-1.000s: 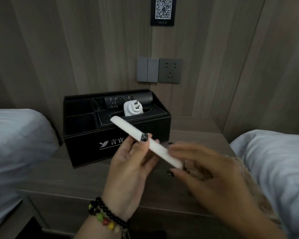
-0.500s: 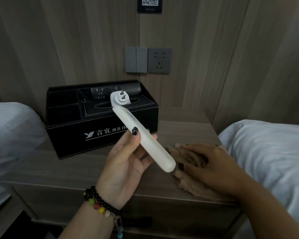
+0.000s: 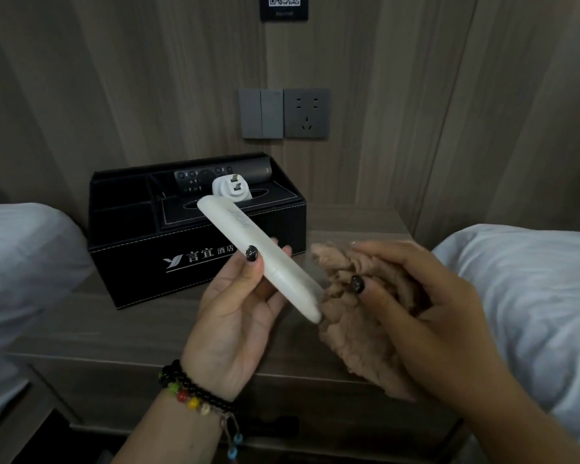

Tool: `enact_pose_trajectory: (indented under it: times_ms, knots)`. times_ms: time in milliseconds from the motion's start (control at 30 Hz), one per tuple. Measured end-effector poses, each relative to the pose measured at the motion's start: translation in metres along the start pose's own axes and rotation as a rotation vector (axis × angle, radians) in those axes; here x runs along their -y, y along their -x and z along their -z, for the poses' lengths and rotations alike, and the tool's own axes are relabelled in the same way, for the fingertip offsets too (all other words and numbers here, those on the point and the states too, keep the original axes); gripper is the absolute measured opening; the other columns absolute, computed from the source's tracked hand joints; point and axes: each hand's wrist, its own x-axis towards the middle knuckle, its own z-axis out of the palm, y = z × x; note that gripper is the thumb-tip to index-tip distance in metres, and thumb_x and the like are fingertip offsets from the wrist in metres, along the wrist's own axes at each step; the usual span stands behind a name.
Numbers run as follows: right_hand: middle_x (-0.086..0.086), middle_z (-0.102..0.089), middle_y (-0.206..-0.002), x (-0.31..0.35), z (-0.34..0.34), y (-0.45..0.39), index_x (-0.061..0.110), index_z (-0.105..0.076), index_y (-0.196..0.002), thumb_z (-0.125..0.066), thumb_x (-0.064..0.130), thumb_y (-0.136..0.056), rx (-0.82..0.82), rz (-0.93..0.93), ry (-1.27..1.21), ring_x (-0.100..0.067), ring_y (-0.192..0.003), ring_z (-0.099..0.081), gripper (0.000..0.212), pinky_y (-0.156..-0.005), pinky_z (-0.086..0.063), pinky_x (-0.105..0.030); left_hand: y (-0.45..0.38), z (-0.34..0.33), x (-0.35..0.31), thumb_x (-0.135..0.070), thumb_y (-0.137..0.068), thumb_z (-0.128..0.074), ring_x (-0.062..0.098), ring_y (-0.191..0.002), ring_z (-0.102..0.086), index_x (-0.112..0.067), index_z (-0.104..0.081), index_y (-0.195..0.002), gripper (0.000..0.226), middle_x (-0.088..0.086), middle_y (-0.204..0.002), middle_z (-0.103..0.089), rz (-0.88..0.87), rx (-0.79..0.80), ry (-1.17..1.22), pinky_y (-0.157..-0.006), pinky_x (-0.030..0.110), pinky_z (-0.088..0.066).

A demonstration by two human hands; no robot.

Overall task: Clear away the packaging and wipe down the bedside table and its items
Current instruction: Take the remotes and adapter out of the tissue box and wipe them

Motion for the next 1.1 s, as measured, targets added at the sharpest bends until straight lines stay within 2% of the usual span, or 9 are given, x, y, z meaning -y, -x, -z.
enact_pose_trajectory:
  times_ms: [167,267,367,500,600,733,933,1033,1100]
  knots:
    - [0.009,-0.054,-0.115,0.001,-0.022,0.007,0.026,-0.063,-0.120,-0.060,0.019,-0.087,0.150,0.111,0.039,0.004,-0.111,-0.052,0.033,-0.090,-0.041,-0.006,0.000,-0.001,-0.001,-0.018,-0.079,-0.062,0.021,-0.110,-0.063,0.002,-0.050,-0.133,0.058,0.016,-0.117,-0.064,-0.008,-0.059,-0.039,-0.076,0.031,-0.058]
    - [0.011,-0.055,-0.111,-0.007,-0.021,0.005,0.031,-0.061,-0.117,-0.063,0.015,-0.087,0.094,0.063,0.051,0.006,-0.105,-0.053,0.034,-0.087,-0.040,-0.004,0.000,-0.001,-0.001,-0.017,-0.079,-0.062,0.024,-0.115,-0.062,0.001,-0.054,-0.128,0.052,0.018,-0.120,-0.064,-0.008,-0.031,-0.030,-0.075,0.030,-0.058]
    - [0.012,-0.055,-0.107,-0.007,-0.018,0.003,0.030,-0.059,-0.117,-0.059,0.020,-0.088,0.049,0.084,0.115,0.010,-0.102,-0.051,0.032,-0.086,-0.038,-0.001,0.001,-0.002,0.000,-0.019,-0.078,-0.058,0.020,-0.109,-0.066,-0.003,-0.059,-0.120,0.045,0.011,-0.108,-0.071,-0.015,-0.002,-0.046,-0.077,0.031,-0.058]
    - [0.006,-0.056,-0.107,0.004,-0.017,0.006,0.021,-0.064,-0.118,-0.058,0.018,-0.088,0.101,0.166,0.071,0.001,-0.102,-0.055,0.030,-0.085,-0.041,-0.007,0.001,-0.002,-0.005,-0.029,-0.074,-0.074,0.024,-0.111,-0.063,0.003,-0.057,-0.124,0.062,0.017,-0.118,-0.065,-0.056,-0.029,-0.011,-0.075,0.031,-0.057]
    - [0.006,-0.056,-0.107,0.005,-0.020,0.006,0.021,-0.064,-0.118,-0.058,0.018,-0.088,0.120,0.198,0.077,0.002,-0.102,-0.054,0.030,-0.085,-0.041,-0.007,-0.001,0.001,-0.006,-0.026,-0.075,-0.067,0.022,-0.109,-0.065,0.002,-0.058,-0.121,0.054,0.016,-0.119,-0.064,-0.041,-0.038,-0.002,-0.070,0.031,-0.058]
    - [0.007,-0.057,-0.104,-0.003,-0.015,0.003,0.024,-0.063,-0.116,-0.056,0.021,-0.087,0.069,0.124,0.091,0.007,-0.100,-0.052,0.030,-0.084,-0.039,-0.003,0.001,0.005,-0.005,-0.028,-0.062,-0.085,0.024,-0.114,-0.063,0.000,-0.064,-0.119,0.068,0.017,-0.121,-0.065,0.011,0.123,0.015,-0.082,0.036,-0.057]
    - [0.004,-0.057,-0.103,0.009,-0.014,0.005,0.016,-0.069,-0.112,-0.061,0.016,-0.085,0.114,0.212,0.062,0.004,-0.100,-0.053,0.028,-0.084,-0.040,-0.005,0.001,0.007,-0.005,-0.039,-0.059,-0.086,0.019,-0.107,-0.067,-0.012,-0.074,-0.106,0.056,0.012,-0.114,-0.070,0.063,0.228,-0.077,-0.084,0.034,-0.057]
    - [0.003,-0.056,-0.104,0.008,-0.018,0.006,0.015,-0.068,-0.112,-0.061,0.015,-0.085,0.084,0.186,0.066,0.004,-0.101,-0.053,0.028,-0.086,-0.039,-0.005,0.003,0.006,-0.005,-0.040,-0.064,-0.083,0.019,-0.102,-0.067,-0.011,-0.073,-0.109,0.054,0.011,-0.112,-0.070,0.090,0.284,-0.188,-0.090,0.035,-0.055]
    - [0.003,-0.056,-0.104,0.008,-0.018,0.006,0.014,-0.067,-0.113,-0.060,0.015,-0.086,0.051,0.165,0.065,0.006,-0.102,-0.052,0.029,-0.087,-0.039,-0.006,0.005,0.005,-0.005,-0.037,-0.065,-0.083,0.019,-0.098,-0.067,-0.011,-0.073,-0.107,0.050,0.011,-0.108,-0.071,0.116,0.319,-0.250,-0.087,0.034,-0.056]
